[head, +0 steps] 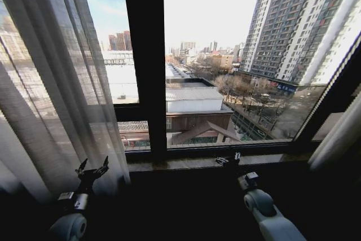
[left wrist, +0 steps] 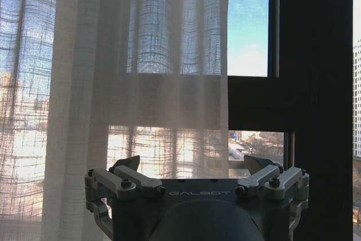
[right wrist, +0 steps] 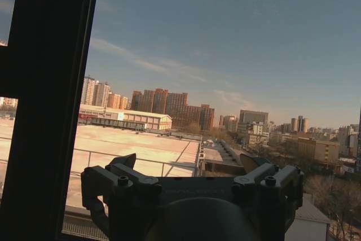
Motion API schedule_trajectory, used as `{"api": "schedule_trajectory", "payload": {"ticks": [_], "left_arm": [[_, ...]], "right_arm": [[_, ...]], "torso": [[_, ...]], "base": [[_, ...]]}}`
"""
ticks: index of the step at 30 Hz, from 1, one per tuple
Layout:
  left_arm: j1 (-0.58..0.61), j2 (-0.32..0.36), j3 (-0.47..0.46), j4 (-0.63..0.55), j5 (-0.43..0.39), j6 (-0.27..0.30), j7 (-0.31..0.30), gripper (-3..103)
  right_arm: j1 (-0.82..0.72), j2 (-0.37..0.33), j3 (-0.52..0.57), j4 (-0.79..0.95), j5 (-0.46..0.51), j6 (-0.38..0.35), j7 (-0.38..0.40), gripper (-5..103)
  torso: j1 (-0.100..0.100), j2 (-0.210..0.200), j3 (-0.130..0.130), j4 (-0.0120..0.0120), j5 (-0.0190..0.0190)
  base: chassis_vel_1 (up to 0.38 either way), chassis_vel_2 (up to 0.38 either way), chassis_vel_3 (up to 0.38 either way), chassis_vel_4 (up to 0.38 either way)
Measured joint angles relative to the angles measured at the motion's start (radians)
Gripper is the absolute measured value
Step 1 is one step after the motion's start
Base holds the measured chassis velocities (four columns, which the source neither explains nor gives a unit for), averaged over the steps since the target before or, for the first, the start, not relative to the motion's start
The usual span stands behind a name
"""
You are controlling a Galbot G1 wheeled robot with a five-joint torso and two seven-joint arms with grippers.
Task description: Open the curtains by pulling them apart, changing their state from closed to fully open.
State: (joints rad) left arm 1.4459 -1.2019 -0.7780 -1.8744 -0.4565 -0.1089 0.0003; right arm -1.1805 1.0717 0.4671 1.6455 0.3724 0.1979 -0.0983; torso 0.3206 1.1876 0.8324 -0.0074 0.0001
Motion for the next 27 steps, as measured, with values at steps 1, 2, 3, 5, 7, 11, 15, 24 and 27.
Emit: {"api": "schedule_trajectory", "payload": {"ticks": [1, 2, 3, 5, 7, 11, 15, 24, 27], "left_arm": [[0.0, 0.0, 0.0, 0.0, 0.0, 0.0, 0.0, 100], [0.0, 0.0, 0.0, 0.0, 0.0, 0.0, 0.0, 100], [0.0, 0.0, 0.0, 0.0, 0.0, 0.0, 0.0, 100], [0.0, 0.0, 0.0, 0.0, 0.0, 0.0, 0.0, 100], [0.0, 0.0, 0.0, 0.0, 0.0, 0.0, 0.0, 100], [0.0, 0.0, 0.0, 0.0, 0.0, 0.0, 0.0, 100], [0.0, 0.0, 0.0, 0.0, 0.0, 0.0, 0.0, 100], [0.0, 0.0, 0.0, 0.0, 0.0, 0.0, 0.0, 100], [0.0, 0.0, 0.0, 0.0, 0.0, 0.0, 0.0, 100]], "right_arm": [[0.0, 0.0, 0.0, 0.0, 0.0, 0.0, 0.0, 100], [0.0, 0.0, 0.0, 0.0, 0.0, 0.0, 0.0, 100], [0.0, 0.0, 0.0, 0.0, 0.0, 0.0, 0.0, 100], [0.0, 0.0, 0.0, 0.0, 0.0, 0.0, 0.0, 100], [0.0, 0.0, 0.0, 0.0, 0.0, 0.0, 0.0, 100], [0.0, 0.0, 0.0, 0.0, 0.0, 0.0, 0.0, 100], [0.0, 0.0, 0.0, 0.0, 0.0, 0.0, 0.0, 100], [0.0, 0.0, 0.0, 0.0, 0.0, 0.0, 0.0, 100], [0.0, 0.0, 0.0, 0.0, 0.0, 0.0, 0.0, 100]], "torso": [[0.0, 0.0, 0.0, 0.0, -0.0001], [0.0, 0.0, 0.0, 0.0, -0.0001], [0.0, 0.0, 0.0, 0.0, -0.0001], [0.0, 0.0, 0.0, 0.0, -0.0001], [0.0, 0.0, 0.0, 0.0, -0.0001], [0.0, 0.0, 0.0, 0.0, 0.0], [0.0, 0.0, 0.0, 0.0, -0.0001], [0.0, 0.0, 0.0, 0.0, -0.0001], [0.0, 0.0, 0.0, 0.0, -0.0001]], "base": [[0.0, 0.0, 0.0, 0.0], [0.0, 0.0, 0.0, 0.0], [0.0, 0.0, 0.0, 0.0], [0.0, 0.0, 0.0, 0.0], [0.0, 0.0, 0.0, 0.0], [0.0, 0.0, 0.0, 0.0], [0.0, 0.0, 0.0, 0.0], [0.0, 0.0, 0.0, 0.0], [0.0, 0.0, 0.0, 0.0]]}}
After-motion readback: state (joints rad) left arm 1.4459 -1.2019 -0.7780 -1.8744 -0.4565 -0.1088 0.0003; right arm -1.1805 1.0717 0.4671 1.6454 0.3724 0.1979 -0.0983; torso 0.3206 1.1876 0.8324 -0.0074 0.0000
